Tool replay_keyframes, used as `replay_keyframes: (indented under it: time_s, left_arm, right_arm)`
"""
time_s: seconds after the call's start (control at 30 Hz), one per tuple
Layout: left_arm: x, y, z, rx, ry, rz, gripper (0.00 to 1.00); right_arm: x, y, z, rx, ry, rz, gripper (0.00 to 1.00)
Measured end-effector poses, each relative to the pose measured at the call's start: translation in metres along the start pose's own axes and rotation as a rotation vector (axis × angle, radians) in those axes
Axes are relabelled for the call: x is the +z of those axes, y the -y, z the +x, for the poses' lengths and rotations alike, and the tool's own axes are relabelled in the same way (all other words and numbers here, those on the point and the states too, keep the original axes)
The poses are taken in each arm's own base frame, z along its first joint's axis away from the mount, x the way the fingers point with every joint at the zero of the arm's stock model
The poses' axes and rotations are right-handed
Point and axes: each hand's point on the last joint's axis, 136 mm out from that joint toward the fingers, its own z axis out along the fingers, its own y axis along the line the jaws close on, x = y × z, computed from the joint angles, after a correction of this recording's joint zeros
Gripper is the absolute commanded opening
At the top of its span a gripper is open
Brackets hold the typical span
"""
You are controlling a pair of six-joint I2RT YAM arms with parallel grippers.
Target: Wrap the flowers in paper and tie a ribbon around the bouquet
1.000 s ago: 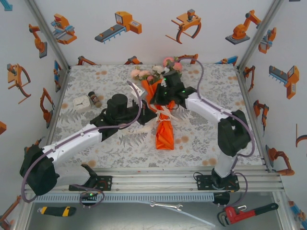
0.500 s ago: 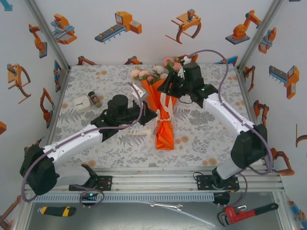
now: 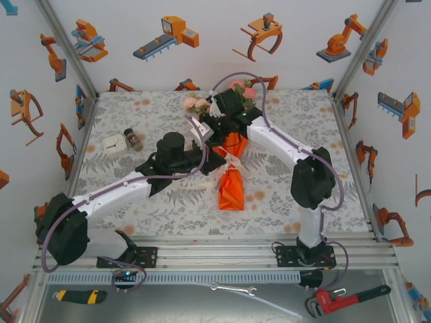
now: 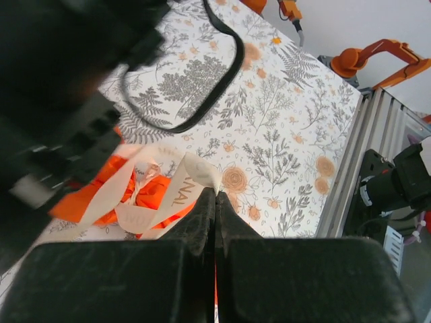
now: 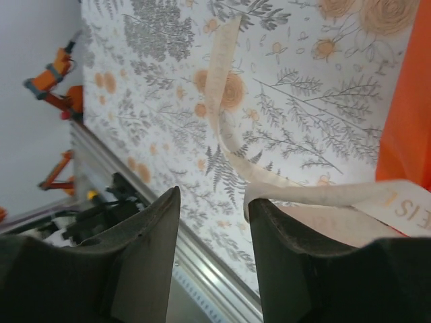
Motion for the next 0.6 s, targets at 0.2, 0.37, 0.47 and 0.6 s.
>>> replay_keyframes:
  time_s: [0.2, 0.37, 0.47, 0.6]
  left_arm:
    - [0.0, 0.0, 0.0, 0.004, -0.001, -0.001, 0.0]
    - [0.0, 0.0, 0.0, 0.004, -0.001, -0.001, 0.0]
    - [0.0, -0.003, 0.0, 0.004, 0.002, -0.016, 0.0]
    - [-0.002, -0.007, -0.002, 0.01, 0.009, -0.046, 0.0]
  right_arm:
    - [-0.032, 0.009, 0.019, -0.057, -0.072, 0.063, 0.47]
    - [-0.039, 0.02, 0.032, -0.055, -0.144, 0.092, 0.45]
    - [-0.044, 0.017, 0.028, -0.055, -0.124, 0.056, 0.46]
    - [-0.074, 0.027, 0.034, -0.08, -0.032, 0.032, 0.51]
